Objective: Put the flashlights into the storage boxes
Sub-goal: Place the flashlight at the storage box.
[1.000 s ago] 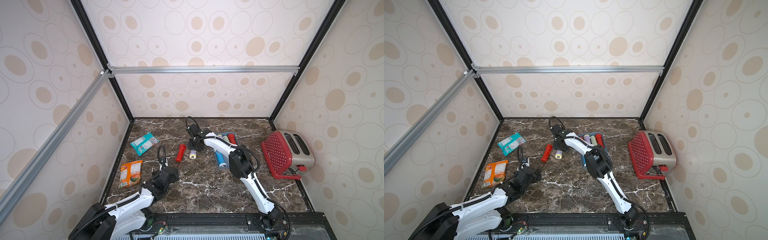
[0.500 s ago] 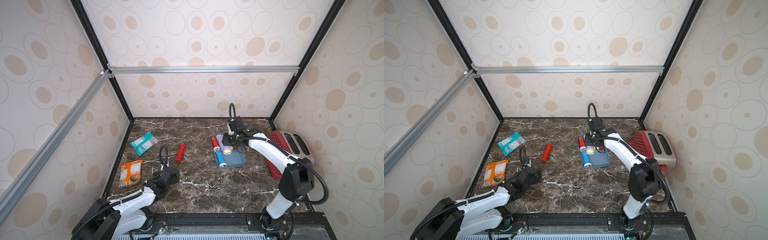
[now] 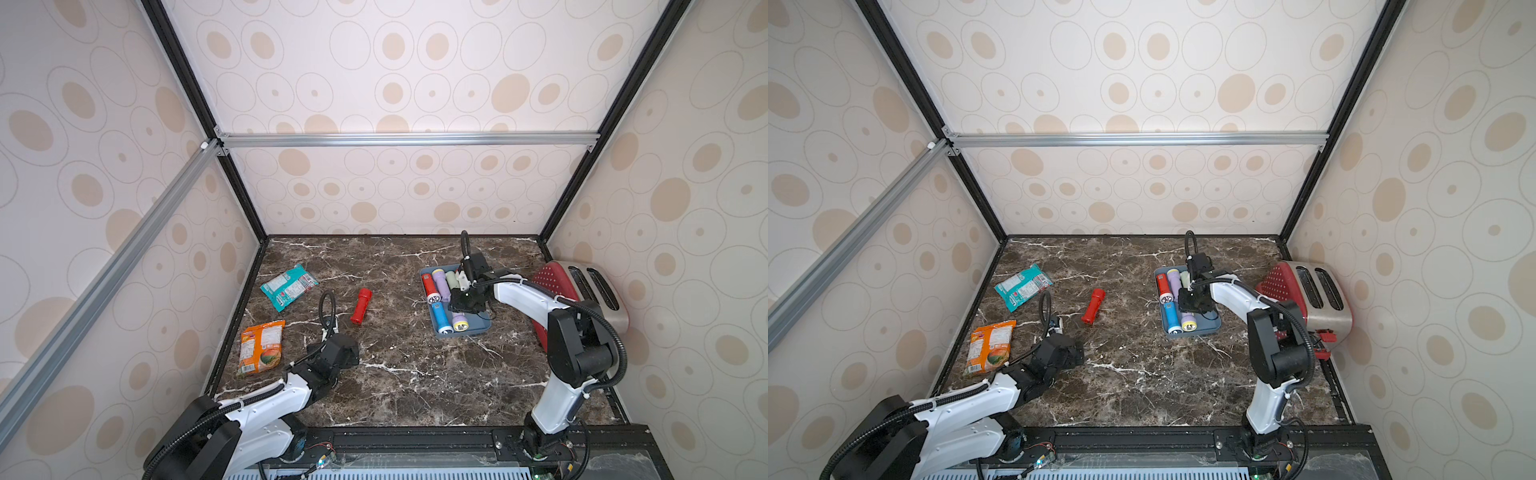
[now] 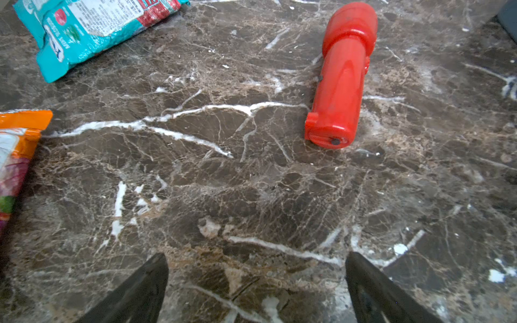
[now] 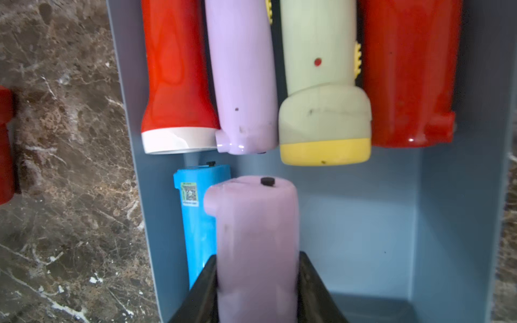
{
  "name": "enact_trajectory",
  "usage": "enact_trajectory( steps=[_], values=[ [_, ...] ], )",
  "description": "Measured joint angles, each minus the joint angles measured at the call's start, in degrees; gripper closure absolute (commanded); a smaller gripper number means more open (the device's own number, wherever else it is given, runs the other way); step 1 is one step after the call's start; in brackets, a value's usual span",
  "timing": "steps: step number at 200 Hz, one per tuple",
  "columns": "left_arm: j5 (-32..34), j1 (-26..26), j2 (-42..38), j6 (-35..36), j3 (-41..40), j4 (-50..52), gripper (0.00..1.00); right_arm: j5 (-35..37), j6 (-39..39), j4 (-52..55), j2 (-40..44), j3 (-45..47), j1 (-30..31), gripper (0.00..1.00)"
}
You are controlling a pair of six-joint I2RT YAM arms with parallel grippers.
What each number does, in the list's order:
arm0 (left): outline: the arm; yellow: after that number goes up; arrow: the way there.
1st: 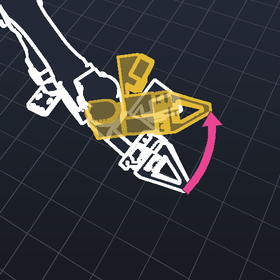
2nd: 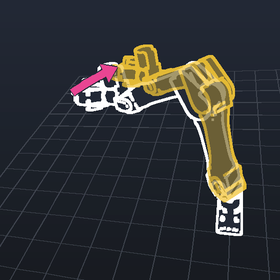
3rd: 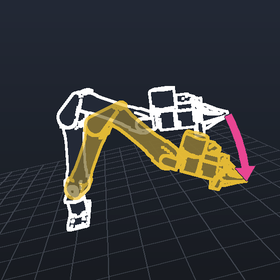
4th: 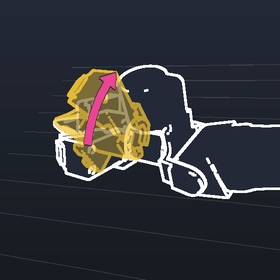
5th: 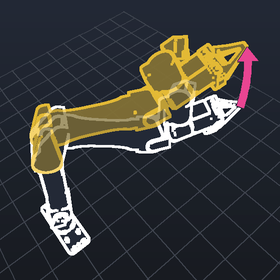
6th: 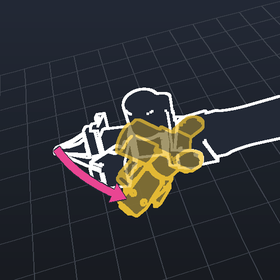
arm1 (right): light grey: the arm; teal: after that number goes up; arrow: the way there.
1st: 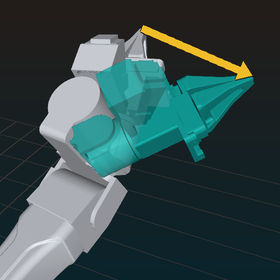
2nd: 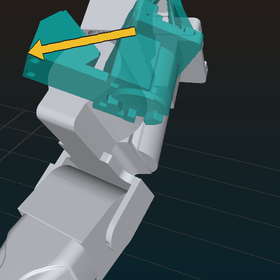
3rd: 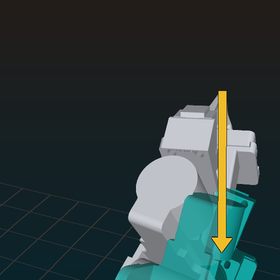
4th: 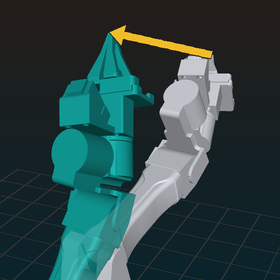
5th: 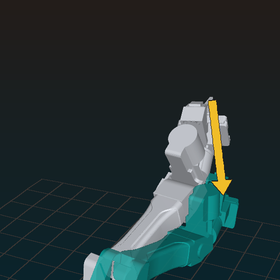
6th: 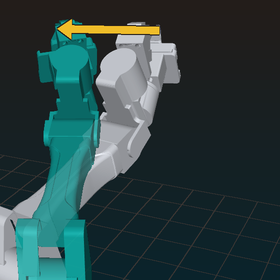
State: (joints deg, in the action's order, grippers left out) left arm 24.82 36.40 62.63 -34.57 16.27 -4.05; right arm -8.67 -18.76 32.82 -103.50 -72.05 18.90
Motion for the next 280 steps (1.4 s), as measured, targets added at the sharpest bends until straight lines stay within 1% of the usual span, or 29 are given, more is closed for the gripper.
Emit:
enact_trajectory(
  steps=[30,48,67,96,123,156,188,202,228,244,265,280],
  values=[
    [0.0,0.0,-0.5,0.0,0.0,0.0,0.01,-0.2,0.8,-0.2,-1.0,-0.7,0.0,0.83],
    [0.0,0.0,-0.7,0.0,0.0,0.0,0.01,-0.1,1.2,-0.6,-1.2,-1.6,0.0,0.81],
    [0.0,0.0,-0.7,0.0,0.0,0.0,0.01,-0.1,1.4,-0.8,-1.3,-1.8,0.0,0.77],
    [-0.1,0.0,-0.7,0.0,0.0,0.0,0.01,-0.1,1.6,-0.8,-1.4,-1.8,0.0,0.75],
    [-0.1,0.0,-0.7,0.0,0.0,0.0,0.01,-0.2,1.6,-0.8,-1.4,-1.8,0.0,0.68],
    [-0.2,0.0,-0.7,0.0,0.0,0.0,0.01,-0.2,1.7,-0.9,-1.4,-1.8,0.1,0.64],
    [-0.3,0.0,-0.7,0.2,0.0,0.0,0.01,-0.2,1.7,-1.0,-1.6,-1.8,0.4,0.57],
    [-0.3,0.0,-0.7,0.4,0.0,0.0,0.01,-0.1,1.7,-1.1,-2.0,-1.8,0.7,0.56],
    [0.4,0.0,-0.8,0.8,2.3,1.8,0.01,0.6,1.8,-0.9,-2.4,-1.8,1.4,0.52],
    [2.1,0.0,-1.5,1.1,5.4,2.9,0.01,0.9,1.8,-1.0,-2.4,-1.8,1.5,0.49],
    [6.3,0.0,-3.2,0.1,9.6,3.9,0.01,1.2,1.9,-1.0,-2.4,-1.7,1.7,0.49],
    [9.0,-0.2,-5.3,0.0,10.9,3.3,0.01,1.0,1.5,-1.1,-2.3,-1.4,1.7,0.49]
  ],
)
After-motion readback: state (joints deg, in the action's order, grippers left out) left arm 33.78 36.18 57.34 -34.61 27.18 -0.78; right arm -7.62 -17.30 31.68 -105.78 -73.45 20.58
